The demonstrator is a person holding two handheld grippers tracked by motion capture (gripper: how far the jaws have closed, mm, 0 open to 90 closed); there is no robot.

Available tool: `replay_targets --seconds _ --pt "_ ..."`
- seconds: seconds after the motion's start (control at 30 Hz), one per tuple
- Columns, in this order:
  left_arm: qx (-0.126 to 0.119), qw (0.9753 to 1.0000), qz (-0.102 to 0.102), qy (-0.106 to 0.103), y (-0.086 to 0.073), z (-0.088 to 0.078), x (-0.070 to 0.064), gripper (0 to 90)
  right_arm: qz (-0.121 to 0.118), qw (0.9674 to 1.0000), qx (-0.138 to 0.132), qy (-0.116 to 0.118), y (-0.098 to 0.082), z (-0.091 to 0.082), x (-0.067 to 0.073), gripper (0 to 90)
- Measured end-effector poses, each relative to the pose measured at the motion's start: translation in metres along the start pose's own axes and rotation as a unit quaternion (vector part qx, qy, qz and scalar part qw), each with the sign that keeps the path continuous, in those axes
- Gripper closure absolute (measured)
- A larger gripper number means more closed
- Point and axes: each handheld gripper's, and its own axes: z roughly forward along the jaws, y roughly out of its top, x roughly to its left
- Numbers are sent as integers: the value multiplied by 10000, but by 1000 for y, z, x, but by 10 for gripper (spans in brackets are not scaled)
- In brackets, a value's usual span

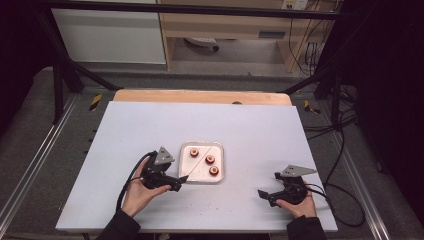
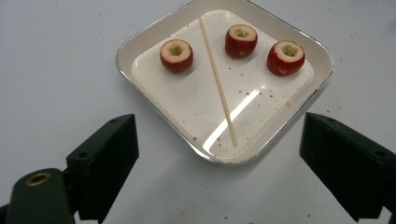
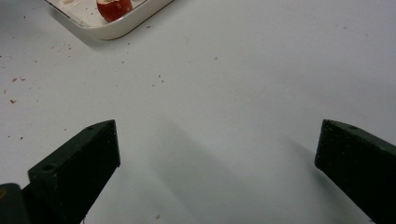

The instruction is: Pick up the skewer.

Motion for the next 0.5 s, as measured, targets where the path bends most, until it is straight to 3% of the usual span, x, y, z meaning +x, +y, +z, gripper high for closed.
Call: replay_targets --seconds 0.27,0.5 --pt "148 9999 -83 32 12 19 -4 185 -7 10000 1 -3 0 0 0 6" --pt "221 9997 -93 75 17 35 -6 322 -18 10000 -1 5 0 1 0 7"
